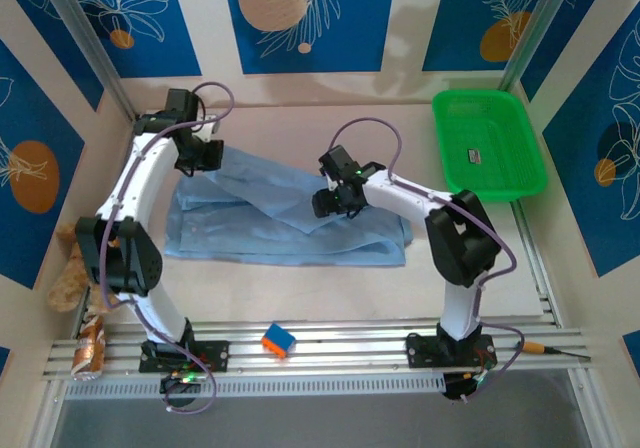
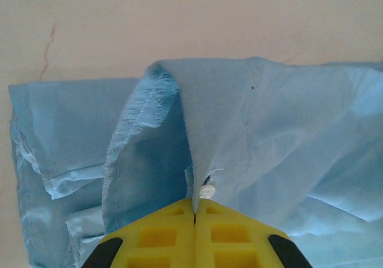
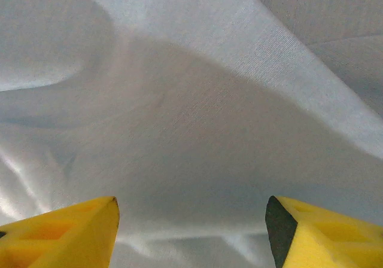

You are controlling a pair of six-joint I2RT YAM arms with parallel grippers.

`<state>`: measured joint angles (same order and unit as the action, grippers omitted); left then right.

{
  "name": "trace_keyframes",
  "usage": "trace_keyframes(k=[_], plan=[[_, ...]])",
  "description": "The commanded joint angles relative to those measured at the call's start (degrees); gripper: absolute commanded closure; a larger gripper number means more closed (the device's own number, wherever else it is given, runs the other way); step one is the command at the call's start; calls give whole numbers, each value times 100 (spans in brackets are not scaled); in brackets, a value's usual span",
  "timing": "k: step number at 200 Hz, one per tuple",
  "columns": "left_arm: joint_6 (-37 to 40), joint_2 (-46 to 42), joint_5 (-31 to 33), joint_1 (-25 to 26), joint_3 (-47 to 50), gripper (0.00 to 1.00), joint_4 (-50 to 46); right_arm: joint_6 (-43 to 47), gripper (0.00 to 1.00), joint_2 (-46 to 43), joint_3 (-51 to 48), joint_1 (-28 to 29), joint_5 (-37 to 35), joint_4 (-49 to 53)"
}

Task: Fold and stack the long sleeve shirts

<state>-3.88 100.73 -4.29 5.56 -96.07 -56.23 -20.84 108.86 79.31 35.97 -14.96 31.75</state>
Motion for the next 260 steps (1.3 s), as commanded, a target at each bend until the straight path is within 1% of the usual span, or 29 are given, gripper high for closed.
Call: trace_keyframes(k=[1, 27, 43, 71, 137, 177, 195, 218, 236, 260], plan=[[213, 371, 551, -105, -159, 100, -204, -179, 33, 503, 427, -46, -83, 551], [373, 835, 1033, -139, -210, 100, -174, -150, 33, 903, 751, -79, -170, 755], [446, 1076, 1272, -144, -236, 100, -114, -113, 33, 1000, 810, -79, -209, 798], [467, 1334, 1581, -152, -151, 100, 179, -62, 33, 1041, 739, -95, -266, 789], [612, 2056, 2141, -163, -255, 100, 147, 70, 33, 932, 403, -202, -232, 697], [634, 2241, 2199, -165, -263, 100, 147, 284, 34, 829, 279, -220, -249, 719], [596, 2094, 2044, -156, -276, 100, 104, 334, 34, 626, 141, -195, -279, 655], [596, 1765, 1948, -143, -149, 100, 112, 302, 33, 149, -55, -115, -189, 465], [616, 1593, 1846, -144, -89, 100, 21, 132, 33, -197, -84, -25, -244, 505], [594, 1441, 1692, -144, 1, 100, -14, -543, 32, -468, -46, 93, 34, 664]])
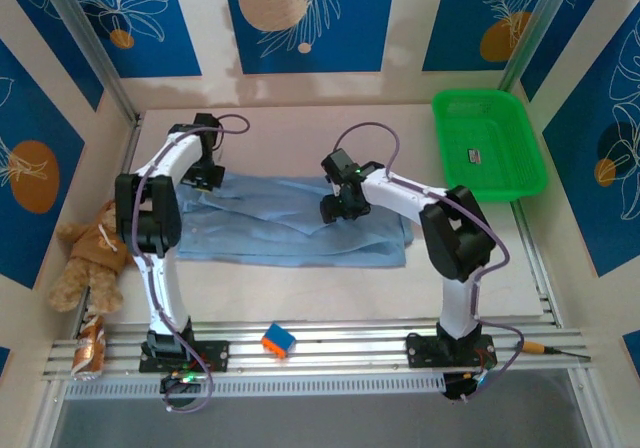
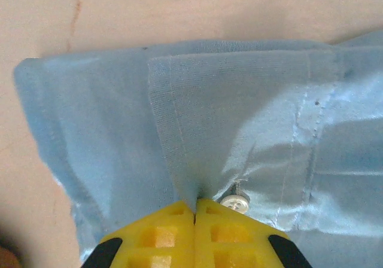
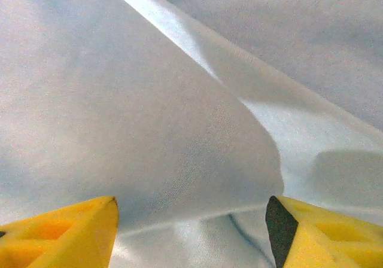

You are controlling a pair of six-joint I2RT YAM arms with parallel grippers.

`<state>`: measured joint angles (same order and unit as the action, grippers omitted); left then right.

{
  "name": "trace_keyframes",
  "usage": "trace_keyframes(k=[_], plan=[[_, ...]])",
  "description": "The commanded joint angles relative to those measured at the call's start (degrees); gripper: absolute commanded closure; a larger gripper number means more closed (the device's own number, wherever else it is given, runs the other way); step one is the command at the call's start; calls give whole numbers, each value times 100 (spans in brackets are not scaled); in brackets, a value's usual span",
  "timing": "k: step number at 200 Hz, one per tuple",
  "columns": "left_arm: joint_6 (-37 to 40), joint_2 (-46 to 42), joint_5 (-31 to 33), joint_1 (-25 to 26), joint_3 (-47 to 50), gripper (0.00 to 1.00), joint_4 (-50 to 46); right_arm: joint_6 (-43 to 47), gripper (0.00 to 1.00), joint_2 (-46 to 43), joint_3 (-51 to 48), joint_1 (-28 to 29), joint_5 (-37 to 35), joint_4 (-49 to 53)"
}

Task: Fold and stack the long sleeve shirts

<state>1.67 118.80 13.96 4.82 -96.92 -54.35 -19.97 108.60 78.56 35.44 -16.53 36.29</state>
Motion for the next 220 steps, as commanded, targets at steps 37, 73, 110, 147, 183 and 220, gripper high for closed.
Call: trace_keyframes(k=[37, 73, 110, 147, 183, 220], plan=[[29, -343, -225, -70, 75, 100, -298, -2233, 33, -613, -225, 342, 862, 292], [77, -296, -167, -69, 60, 100, -382, -2952, 33, -428, -405, 498, 1053, 5], [77, -231, -166, -69, 68, 100, -394, -3066, 33, -120, -199, 464, 1145, -130], [70, -173, -165, -86, 73, 100, -357, -3196, 34, 106, -108, 431, 1118, -108], [78, -129, -126, -105, 111, 100, -335, -3344, 36, 172, -129, 354, 1093, -316], [79, -46, -106, -139, 68, 100, -348, -3382, 36, 265, -20, 283, 1089, -360]])
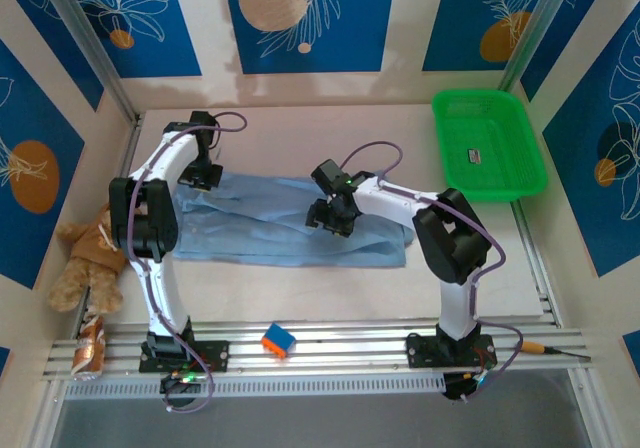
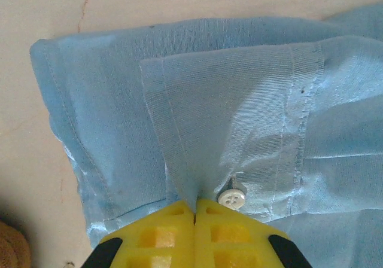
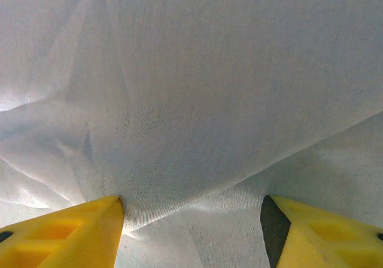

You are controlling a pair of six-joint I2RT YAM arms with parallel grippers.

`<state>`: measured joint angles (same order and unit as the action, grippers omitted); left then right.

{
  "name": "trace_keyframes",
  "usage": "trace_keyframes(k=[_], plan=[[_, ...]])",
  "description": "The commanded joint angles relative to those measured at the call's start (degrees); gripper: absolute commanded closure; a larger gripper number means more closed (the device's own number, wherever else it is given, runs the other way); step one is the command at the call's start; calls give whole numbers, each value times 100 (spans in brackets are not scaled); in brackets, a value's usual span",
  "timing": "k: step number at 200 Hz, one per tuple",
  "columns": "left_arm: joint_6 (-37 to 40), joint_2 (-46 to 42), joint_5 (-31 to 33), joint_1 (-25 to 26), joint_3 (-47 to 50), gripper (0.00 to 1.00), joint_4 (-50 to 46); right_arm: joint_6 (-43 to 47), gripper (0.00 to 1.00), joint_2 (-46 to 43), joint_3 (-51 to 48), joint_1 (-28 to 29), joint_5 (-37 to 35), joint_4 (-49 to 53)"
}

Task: Fold and stack the long sleeve shirts

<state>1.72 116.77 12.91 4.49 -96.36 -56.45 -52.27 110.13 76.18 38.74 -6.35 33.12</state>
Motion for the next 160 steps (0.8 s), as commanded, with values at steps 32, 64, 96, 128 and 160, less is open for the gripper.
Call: trace_keyframes(k=[32, 64, 96, 128, 160], plan=[[92, 241, 35, -126, -71, 100, -173, -161, 38, 279, 300, -92, 62, -34], [110, 313, 45, -167, -98, 100, -173, -130, 61, 355, 396, -130, -42, 68], [118, 454, 54, -239, -218, 100, -200, -49, 89, 232, 314, -138, -190, 199], [142, 689, 72, -289, -355, 100, -213, 34, 100, -42, 61, -139, -244, 221], [136, 924, 88, -369, -435, 100, -185, 85, 100, -177, -183, -131, -192, 247]])
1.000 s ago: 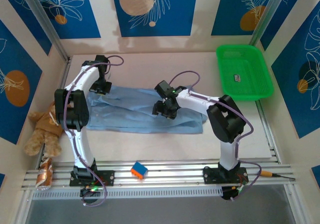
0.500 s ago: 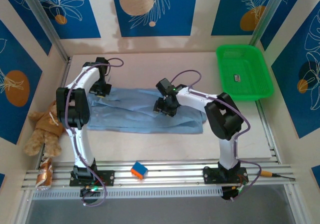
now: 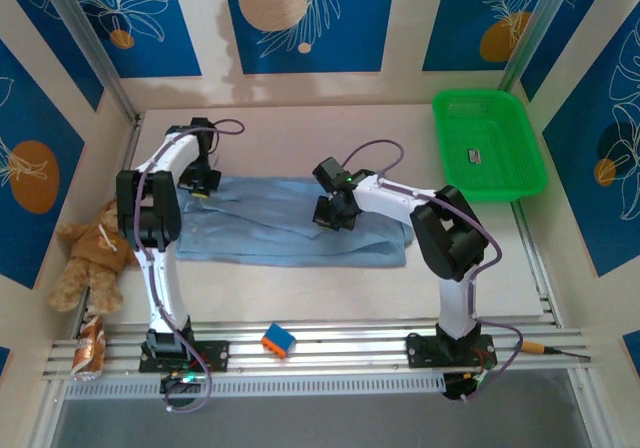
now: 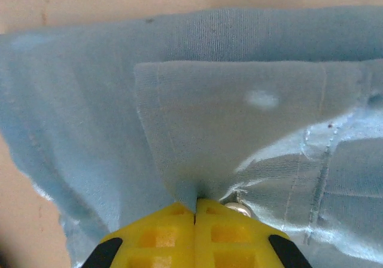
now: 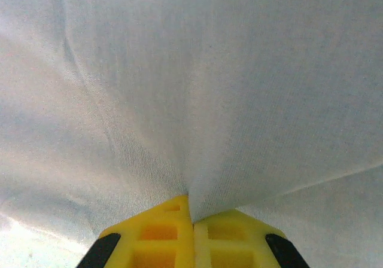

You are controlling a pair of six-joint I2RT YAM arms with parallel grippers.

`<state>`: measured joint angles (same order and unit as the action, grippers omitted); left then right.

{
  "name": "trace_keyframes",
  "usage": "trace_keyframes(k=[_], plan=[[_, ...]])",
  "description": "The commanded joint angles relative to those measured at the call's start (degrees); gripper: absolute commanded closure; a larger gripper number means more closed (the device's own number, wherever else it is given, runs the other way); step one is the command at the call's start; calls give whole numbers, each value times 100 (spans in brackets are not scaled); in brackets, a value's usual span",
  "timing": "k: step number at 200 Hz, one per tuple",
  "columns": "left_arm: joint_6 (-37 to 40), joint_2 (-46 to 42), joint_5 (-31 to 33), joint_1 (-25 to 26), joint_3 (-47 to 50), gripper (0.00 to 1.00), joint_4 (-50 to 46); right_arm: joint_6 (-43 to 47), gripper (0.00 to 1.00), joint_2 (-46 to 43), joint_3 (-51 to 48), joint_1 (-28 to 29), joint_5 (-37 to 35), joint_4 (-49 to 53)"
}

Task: Fold and stack the long sleeve shirts

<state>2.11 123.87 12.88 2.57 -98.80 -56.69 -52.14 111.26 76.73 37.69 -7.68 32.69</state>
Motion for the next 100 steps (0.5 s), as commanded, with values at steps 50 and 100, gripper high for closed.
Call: trace_keyframes(k=[50, 100], plan=[[-160, 71, 100, -257, -340, 40, -103, 72, 89, -303, -484, -8, 189, 125], [-646, -1682, -682, -195, -104, 18, 73, 275, 54, -1023, -249, 19, 17, 632]])
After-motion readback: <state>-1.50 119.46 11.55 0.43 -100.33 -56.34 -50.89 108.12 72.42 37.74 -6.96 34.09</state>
